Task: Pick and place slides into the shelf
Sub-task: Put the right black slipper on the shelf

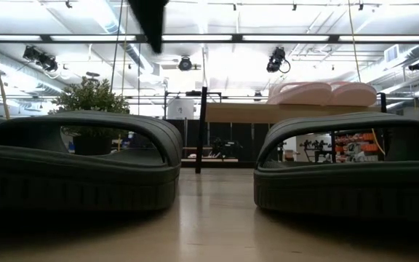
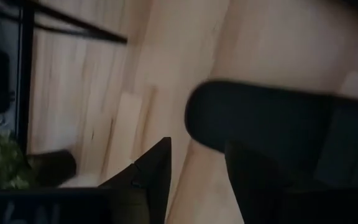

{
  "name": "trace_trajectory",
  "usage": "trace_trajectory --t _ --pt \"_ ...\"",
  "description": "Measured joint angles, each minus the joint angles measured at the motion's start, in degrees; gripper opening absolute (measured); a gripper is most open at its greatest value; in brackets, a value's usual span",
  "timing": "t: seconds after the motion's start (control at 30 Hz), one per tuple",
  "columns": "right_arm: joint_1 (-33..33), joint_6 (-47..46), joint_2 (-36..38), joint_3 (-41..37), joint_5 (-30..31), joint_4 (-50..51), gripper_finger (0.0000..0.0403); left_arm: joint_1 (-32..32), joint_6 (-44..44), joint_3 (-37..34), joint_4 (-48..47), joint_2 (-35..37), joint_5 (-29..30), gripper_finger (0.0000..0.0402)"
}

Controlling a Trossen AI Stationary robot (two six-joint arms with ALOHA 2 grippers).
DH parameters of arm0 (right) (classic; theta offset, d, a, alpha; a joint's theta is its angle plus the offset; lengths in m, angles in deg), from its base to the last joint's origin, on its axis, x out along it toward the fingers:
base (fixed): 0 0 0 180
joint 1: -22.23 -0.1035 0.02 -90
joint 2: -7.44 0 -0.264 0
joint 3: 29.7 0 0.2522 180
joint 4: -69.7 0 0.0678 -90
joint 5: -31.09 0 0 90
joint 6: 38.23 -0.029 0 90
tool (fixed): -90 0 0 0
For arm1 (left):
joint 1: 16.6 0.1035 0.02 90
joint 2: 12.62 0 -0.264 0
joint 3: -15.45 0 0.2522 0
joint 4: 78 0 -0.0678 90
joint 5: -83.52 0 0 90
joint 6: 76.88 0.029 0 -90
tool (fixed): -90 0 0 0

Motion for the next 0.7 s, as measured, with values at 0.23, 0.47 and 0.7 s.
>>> trace_trajectory --t 0.23,0.47,0.7 --pt "0.0 -4.7 -3.6 0.0 -2.9 -0.8 0.0084 -8.2 -12.2 -4.7 0.2 0.4 0.6 0.0141" --pt "-0.1 -6.0 -6.9 0.0 -9.2 -8.0 0.0084 -16.9 -22.4 -4.7 -0.3 3.7 4.6 0.0133" --pt "-1.2 -6.6 -12.8 0.0 -16.8 -14.8 0.0085 -22.6 -27.3 -4.7 -0.4 6.2 9.4 0.0134"
